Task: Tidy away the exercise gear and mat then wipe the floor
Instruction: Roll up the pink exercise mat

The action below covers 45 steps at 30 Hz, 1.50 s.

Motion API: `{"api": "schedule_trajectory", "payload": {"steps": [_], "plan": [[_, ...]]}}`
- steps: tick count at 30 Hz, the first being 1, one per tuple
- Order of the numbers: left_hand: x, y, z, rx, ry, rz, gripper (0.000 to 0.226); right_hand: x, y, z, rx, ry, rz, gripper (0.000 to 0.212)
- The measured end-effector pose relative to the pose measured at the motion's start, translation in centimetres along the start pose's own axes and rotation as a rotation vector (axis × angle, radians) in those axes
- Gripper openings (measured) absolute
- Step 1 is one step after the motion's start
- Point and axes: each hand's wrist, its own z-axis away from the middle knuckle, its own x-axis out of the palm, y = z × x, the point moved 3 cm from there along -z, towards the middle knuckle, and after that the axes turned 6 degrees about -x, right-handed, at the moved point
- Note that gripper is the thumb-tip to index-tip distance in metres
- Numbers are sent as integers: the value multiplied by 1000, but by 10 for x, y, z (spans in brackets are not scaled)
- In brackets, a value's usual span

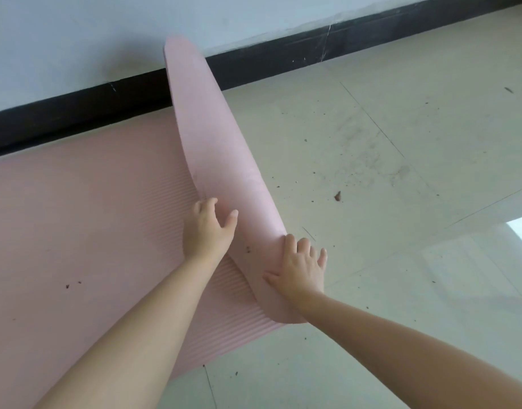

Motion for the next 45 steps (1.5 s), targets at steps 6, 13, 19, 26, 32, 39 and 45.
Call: {"api": "schedule_trajectory", "payload": {"steps": [6,13,19,26,32,39,45], "plan": [[4,-22,-20,-234,-209,346,85,-1,-24,21,-233,-21,1,64],[10,-28,-25,-337,-296,565,77,-8,-13,26,-317,-58,-476,54],[23,-43,-26,-466,-418,763,59,-13,10,0,-89,-88,-597,52],[15,-76,-28,-560,-488,875,36,1,-18,-3,-205,-165,-458,47],[-20,-105,-15,-562,-202,517,80,16,-42,4,-329,-195,-355,47],[-52,-126,14,-470,-22,158,41,27,-93,-2,-602,-246,-50,57],[-64,-167,74,-592,-103,180,29,33,-135,4,-912,-359,102,65]]}}
